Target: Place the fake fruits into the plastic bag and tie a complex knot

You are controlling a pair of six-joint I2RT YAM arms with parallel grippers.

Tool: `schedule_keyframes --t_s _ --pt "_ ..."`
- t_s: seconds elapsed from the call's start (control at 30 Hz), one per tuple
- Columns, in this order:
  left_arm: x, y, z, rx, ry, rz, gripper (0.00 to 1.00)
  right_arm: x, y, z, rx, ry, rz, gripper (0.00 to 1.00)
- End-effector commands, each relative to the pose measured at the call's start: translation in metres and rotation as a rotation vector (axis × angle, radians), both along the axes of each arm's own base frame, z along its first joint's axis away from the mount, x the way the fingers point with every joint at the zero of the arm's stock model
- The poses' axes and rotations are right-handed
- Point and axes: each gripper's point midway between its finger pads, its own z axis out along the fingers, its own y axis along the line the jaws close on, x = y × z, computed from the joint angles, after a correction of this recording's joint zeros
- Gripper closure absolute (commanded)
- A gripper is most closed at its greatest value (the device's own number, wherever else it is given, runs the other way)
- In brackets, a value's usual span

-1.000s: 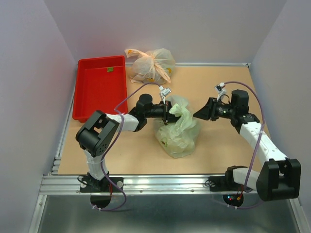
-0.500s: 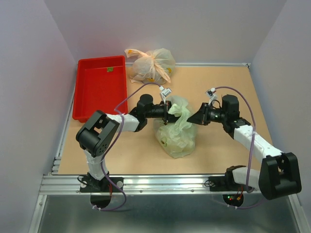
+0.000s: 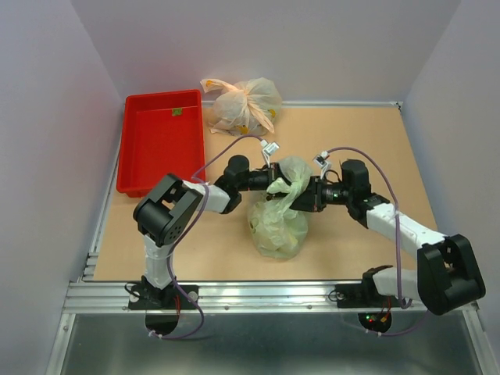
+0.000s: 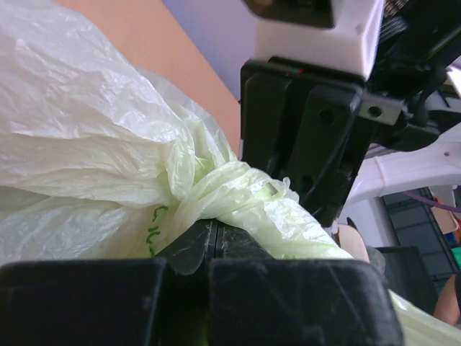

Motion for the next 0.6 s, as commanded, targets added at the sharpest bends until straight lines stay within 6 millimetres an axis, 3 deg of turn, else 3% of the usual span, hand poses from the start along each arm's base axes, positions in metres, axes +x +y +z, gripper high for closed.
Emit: schedule_keyframes --t_s 0.0,0.07,0.1,0.13,0.17,0.2,0.27,0.33,0.43,0.57 --pt "-0.012 0.001 0.064 -0.168 -0.115 -0.048 1.0 0.005 -0.002 0.006 -0.028 -0.091 -0.014 0.77" --pt "-0.018 0.004 0.066 -0.173 -0.104 -0.055 1.0 0.005 -0.005 0.013 -0.041 -0.101 -0.026 0.69" --pt "-0.022 0.007 0.066 -0.174 -0.104 -0.056 1.0 0.01 -0.009 0.019 -0.051 -0.119 -0.055 0.57" --pt "-0.023 0.008 0.066 -0.172 -0.103 -0.055 1.0 0.013 -0.013 0.036 -0.046 -0.16 -0.07 0.5" --pt "-0.024 0.009 0.065 -0.169 -0.101 -0.055 1.0 0.01 -0.014 0.043 -0.051 -0.164 -0.066 0.5" --pt "-0.025 0.011 0.064 -0.166 -0.101 -0.053 1.0 0.014 -0.018 0.056 -0.053 -0.202 -0.082 0.37" --pt "-0.025 0.011 0.061 -0.161 -0.102 -0.057 1.0 0.008 -0.027 0.075 -0.048 -0.239 -0.103 0.3" --pt "-0.026 0.01 0.058 -0.156 -0.095 -0.061 1.0 0.006 -0.037 0.093 -0.046 -0.291 -0.127 0.29" --pt "-0.024 0.008 0.056 -0.156 -0.09 -0.063 1.0 0.013 -0.048 0.1 -0.048 -0.287 -0.175 0.35" --pt "-0.023 0.008 0.057 -0.163 -0.094 -0.069 1.0 0.03 -0.056 0.077 -0.089 -0.216 -0.223 0.44"
